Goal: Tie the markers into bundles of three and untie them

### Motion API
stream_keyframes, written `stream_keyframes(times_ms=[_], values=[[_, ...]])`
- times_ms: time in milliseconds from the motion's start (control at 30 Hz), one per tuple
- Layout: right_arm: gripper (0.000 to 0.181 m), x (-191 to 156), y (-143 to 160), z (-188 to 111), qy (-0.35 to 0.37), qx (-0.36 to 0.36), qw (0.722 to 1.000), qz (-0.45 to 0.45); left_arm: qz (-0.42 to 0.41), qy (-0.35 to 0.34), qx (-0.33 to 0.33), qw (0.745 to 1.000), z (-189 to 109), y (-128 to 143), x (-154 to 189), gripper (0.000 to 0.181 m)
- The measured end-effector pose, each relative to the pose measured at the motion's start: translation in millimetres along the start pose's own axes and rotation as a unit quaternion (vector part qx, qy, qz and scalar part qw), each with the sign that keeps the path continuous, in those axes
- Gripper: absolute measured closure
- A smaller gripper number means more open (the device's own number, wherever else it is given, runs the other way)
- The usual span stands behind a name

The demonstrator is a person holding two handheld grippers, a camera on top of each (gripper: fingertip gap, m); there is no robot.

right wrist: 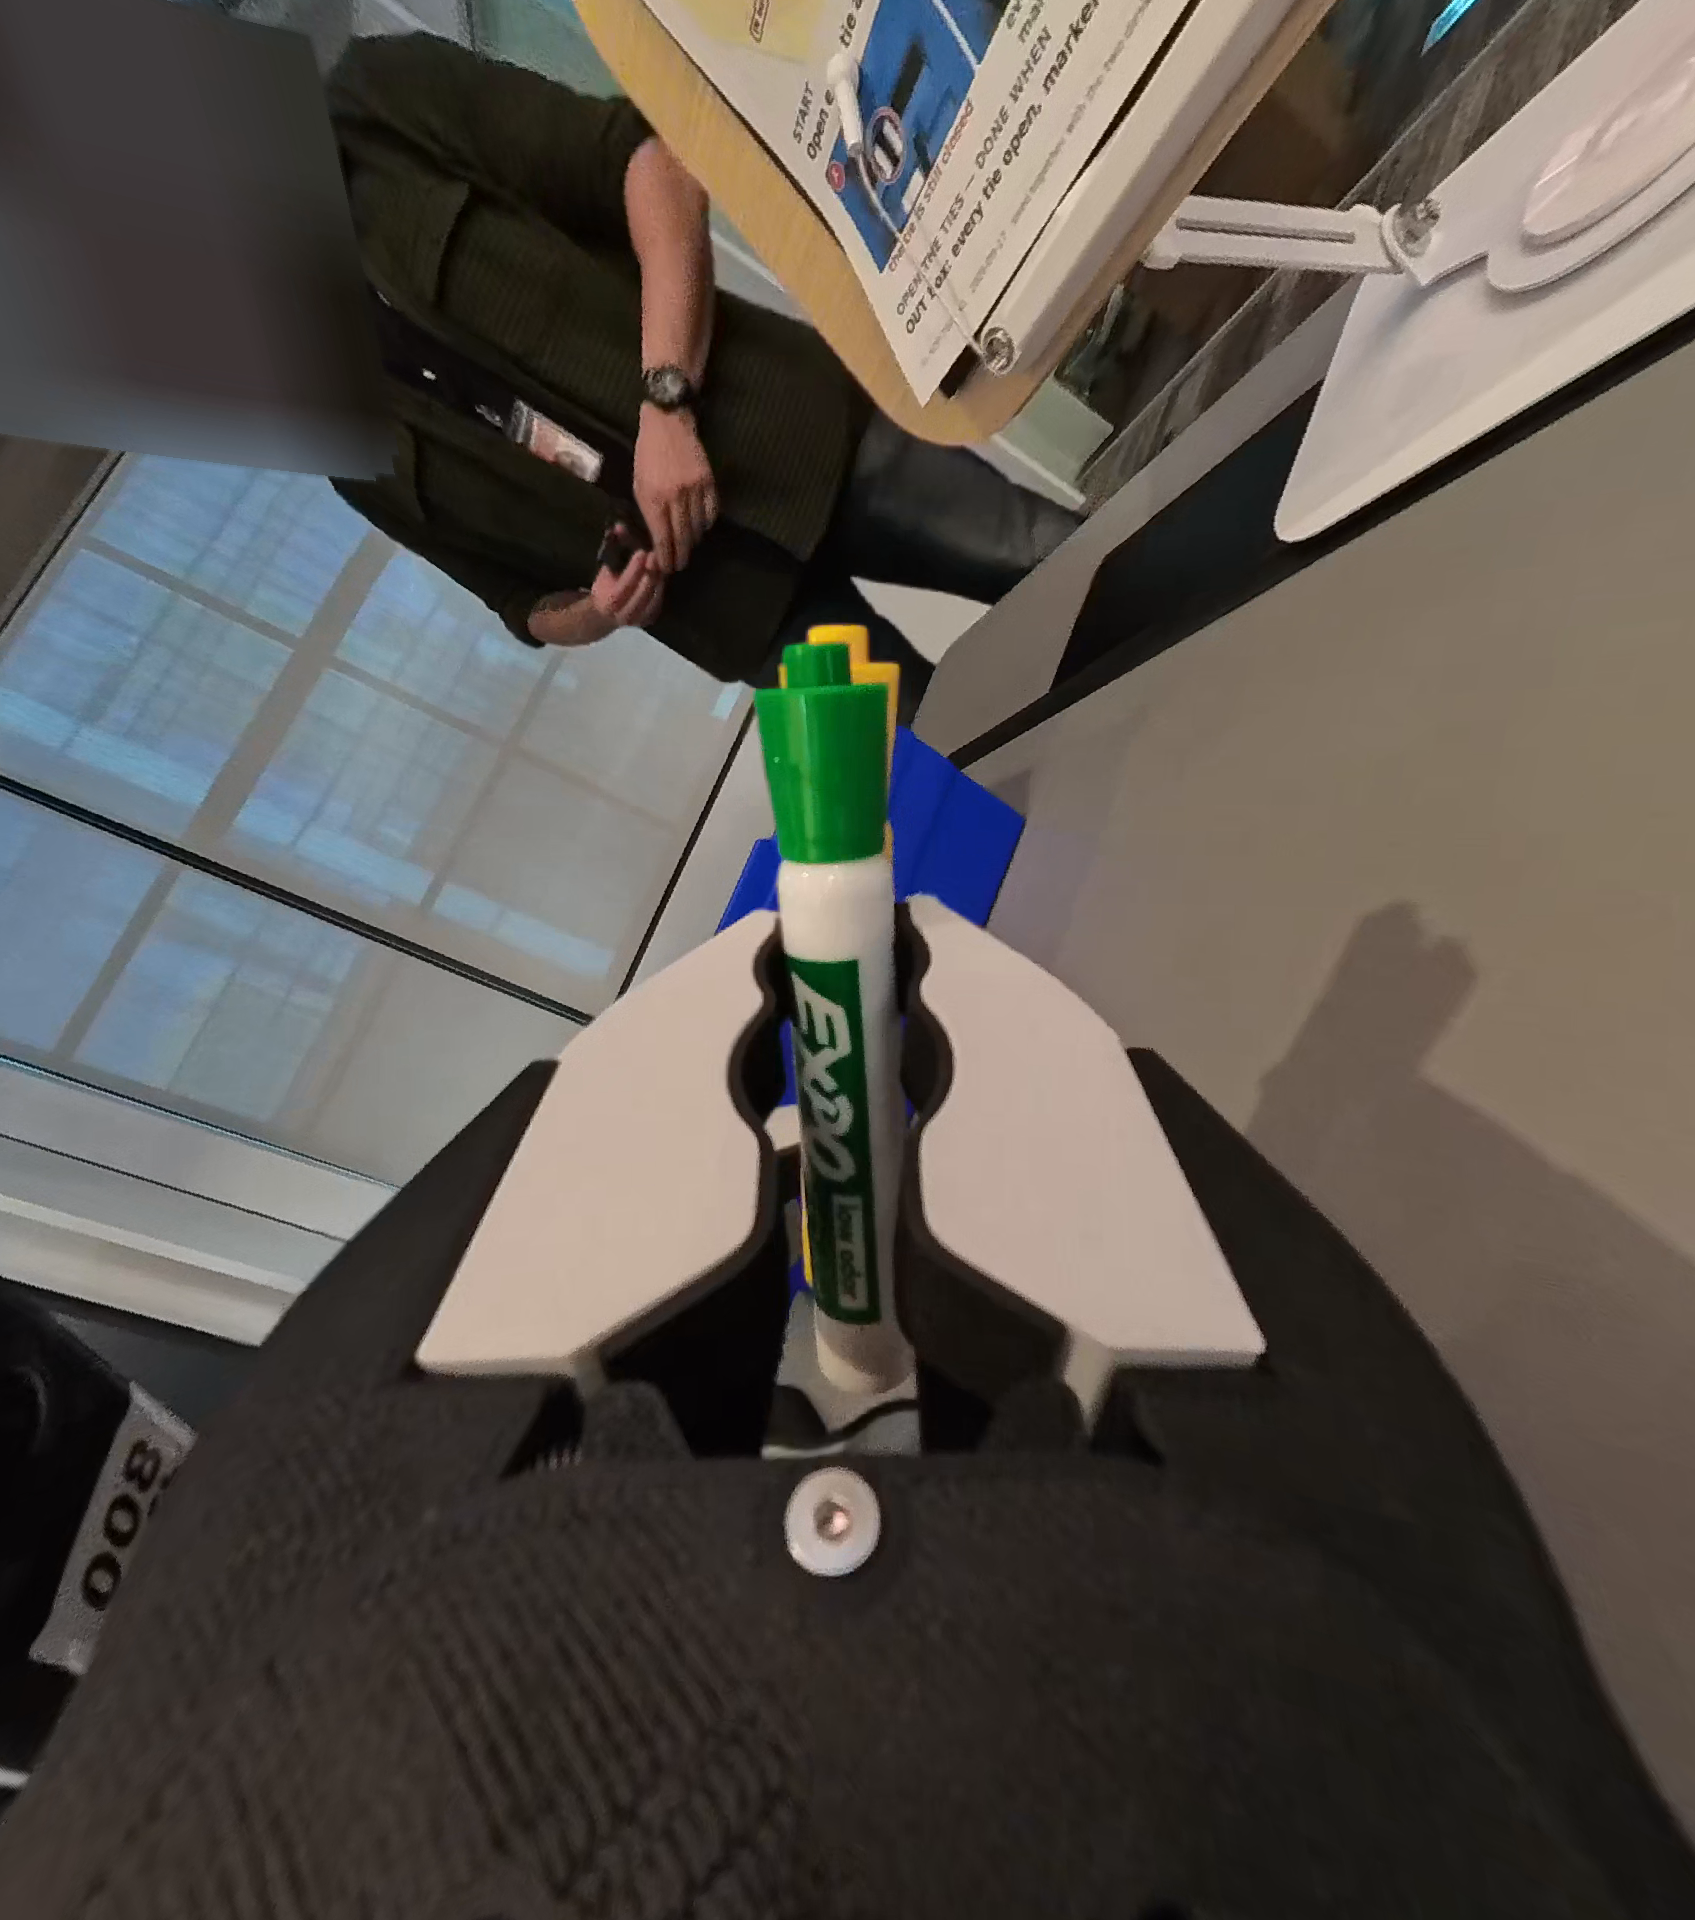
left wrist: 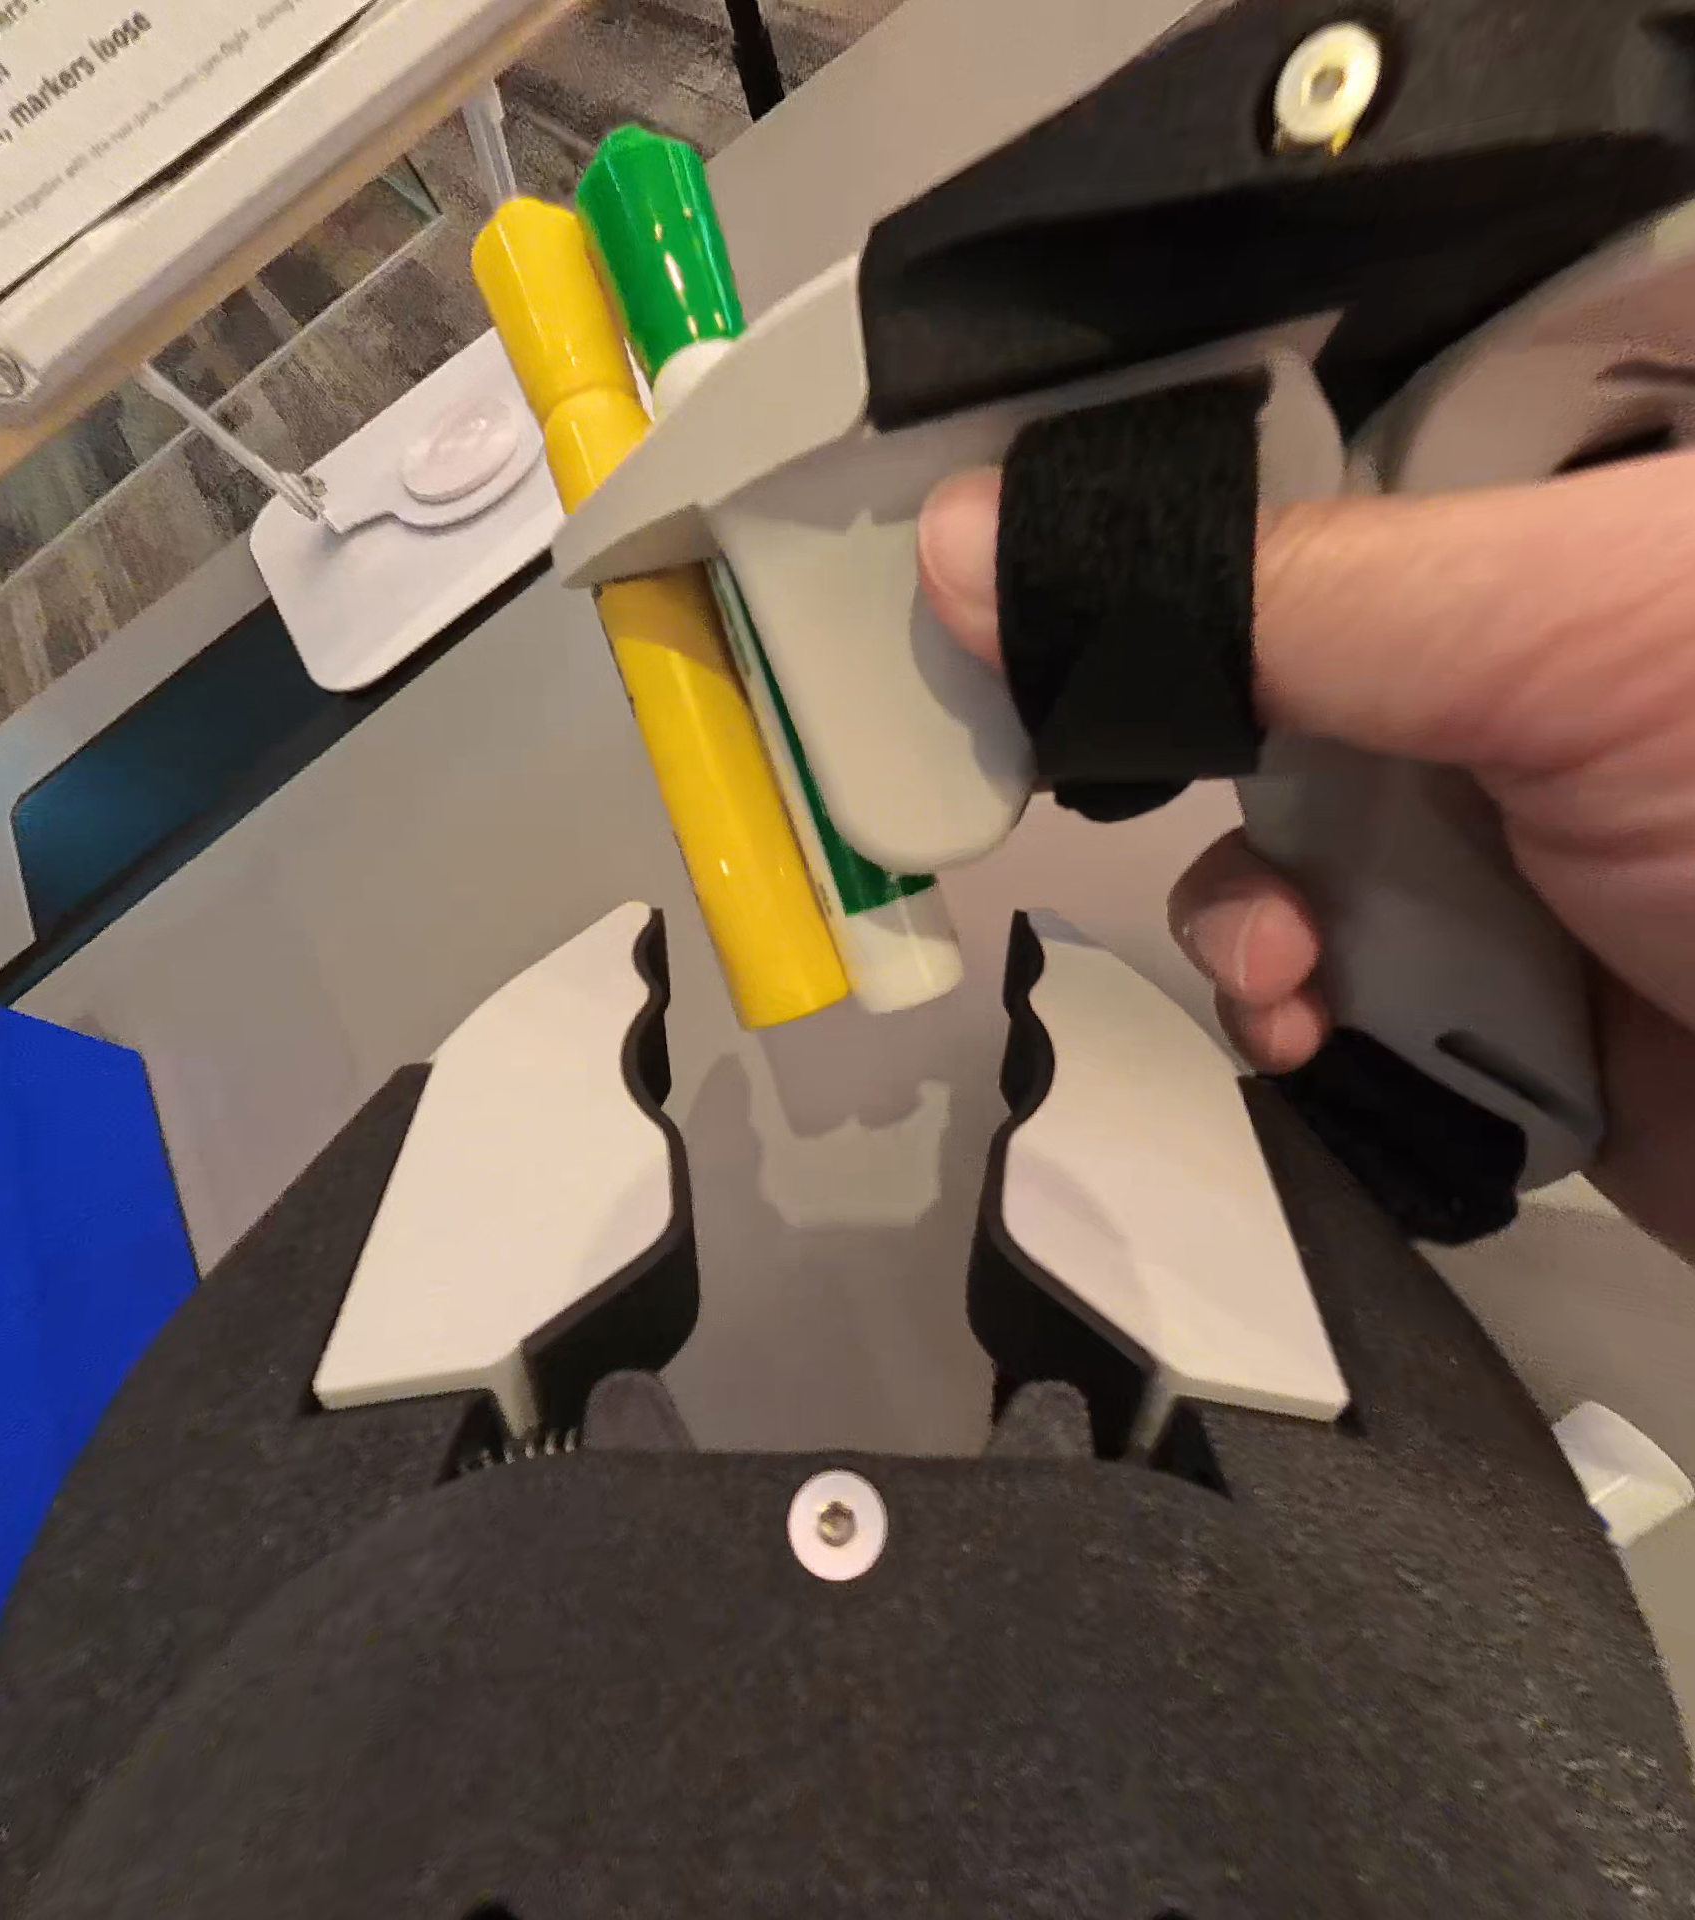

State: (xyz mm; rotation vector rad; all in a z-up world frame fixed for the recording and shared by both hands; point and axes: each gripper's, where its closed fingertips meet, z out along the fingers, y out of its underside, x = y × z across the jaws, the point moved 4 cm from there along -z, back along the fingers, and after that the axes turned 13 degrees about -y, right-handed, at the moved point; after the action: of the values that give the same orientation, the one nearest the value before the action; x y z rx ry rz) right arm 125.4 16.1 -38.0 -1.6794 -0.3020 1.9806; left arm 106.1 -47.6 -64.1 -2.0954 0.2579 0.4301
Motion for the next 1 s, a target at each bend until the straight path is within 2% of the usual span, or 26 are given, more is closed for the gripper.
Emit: stream_keyframes(times_ms=[233,467,633,867,1000], values=[[0.162,-5,3,-6,0.004,0.025,0.999,-0.029,-0.003,0.018,-0.007,1.0,6,-3,0,0.134],[0.161,-9,6,-14,0.015,0.063,0.997,-0.047,0.019,0.044,-0.038,0.998,14,2,-3,0.137],[0.162,-13,9,-15,0.018,0.046,0.996,-0.07,0.044,0.048,-0.041,0.997,16,6,-6,0.141],[0.161,-21,10,-19,-0.05,0.0,0.992,-0.117,0.064,0.079,-0.03,0.994,5,6,-8,0.141],[0.161,-25,5,-23,-0.089,-0.005,0.99,-0.111,0.083,0.078,-0.029,0.993,-1,7,-6,0.142]])
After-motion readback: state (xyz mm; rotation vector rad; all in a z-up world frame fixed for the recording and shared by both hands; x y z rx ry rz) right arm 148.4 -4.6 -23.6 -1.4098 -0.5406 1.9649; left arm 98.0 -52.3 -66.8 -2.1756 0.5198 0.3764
